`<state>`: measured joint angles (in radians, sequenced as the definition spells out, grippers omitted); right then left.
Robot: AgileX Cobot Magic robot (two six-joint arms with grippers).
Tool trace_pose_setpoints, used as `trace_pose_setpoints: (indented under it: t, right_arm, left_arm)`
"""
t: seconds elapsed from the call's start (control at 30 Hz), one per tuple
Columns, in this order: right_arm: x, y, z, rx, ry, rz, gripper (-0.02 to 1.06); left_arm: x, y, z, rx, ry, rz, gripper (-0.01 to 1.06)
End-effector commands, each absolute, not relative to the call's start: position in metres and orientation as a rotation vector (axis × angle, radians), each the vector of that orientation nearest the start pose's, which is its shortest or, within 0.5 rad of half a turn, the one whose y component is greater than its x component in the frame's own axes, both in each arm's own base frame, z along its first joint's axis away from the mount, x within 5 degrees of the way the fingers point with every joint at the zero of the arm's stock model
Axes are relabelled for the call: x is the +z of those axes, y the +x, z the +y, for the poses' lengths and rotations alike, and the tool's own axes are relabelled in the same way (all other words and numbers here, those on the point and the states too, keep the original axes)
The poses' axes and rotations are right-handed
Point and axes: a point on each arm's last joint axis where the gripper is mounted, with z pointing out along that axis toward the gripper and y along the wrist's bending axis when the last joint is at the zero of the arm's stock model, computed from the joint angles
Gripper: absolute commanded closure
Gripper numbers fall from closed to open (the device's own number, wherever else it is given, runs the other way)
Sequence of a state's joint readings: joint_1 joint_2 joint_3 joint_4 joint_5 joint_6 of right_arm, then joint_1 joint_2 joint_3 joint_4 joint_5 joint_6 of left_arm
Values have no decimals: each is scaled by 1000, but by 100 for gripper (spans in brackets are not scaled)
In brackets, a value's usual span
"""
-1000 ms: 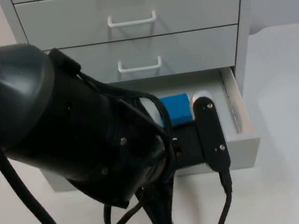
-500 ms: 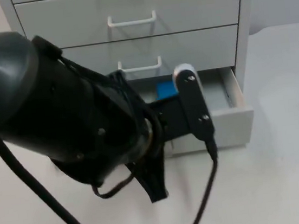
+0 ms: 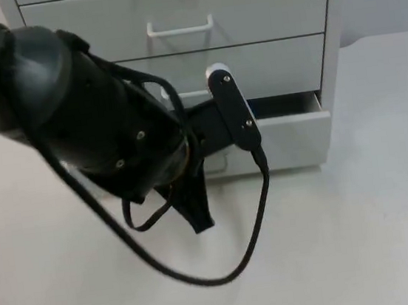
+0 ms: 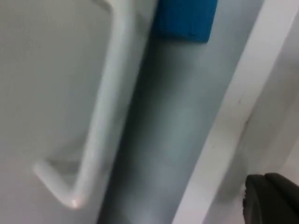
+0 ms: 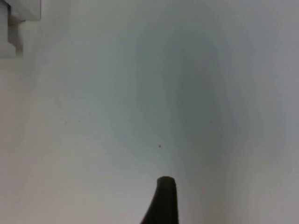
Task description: Open the drawer with the left hand, place the block into the drawer with the right hand, then close the drawer with the left hand.
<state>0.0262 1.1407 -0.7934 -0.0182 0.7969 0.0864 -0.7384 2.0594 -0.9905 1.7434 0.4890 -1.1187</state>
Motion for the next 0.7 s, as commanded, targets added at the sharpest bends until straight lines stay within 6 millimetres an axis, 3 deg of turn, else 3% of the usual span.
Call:
trace_pose_setpoints:
  t: [0.0,0.27,0.67]
  right_arm:
    - [276,210,4,17,63,2608,35]
    - [276,210,4,17,63,2608,35]
    - [276,210,4,28,69,2604,35]
  left_arm:
    - [90,319,-214,640,1295,1990,105]
    - [93,342,-219,746,1193,1958,105]
    - [105,356,-210,860,1077,1937,105]
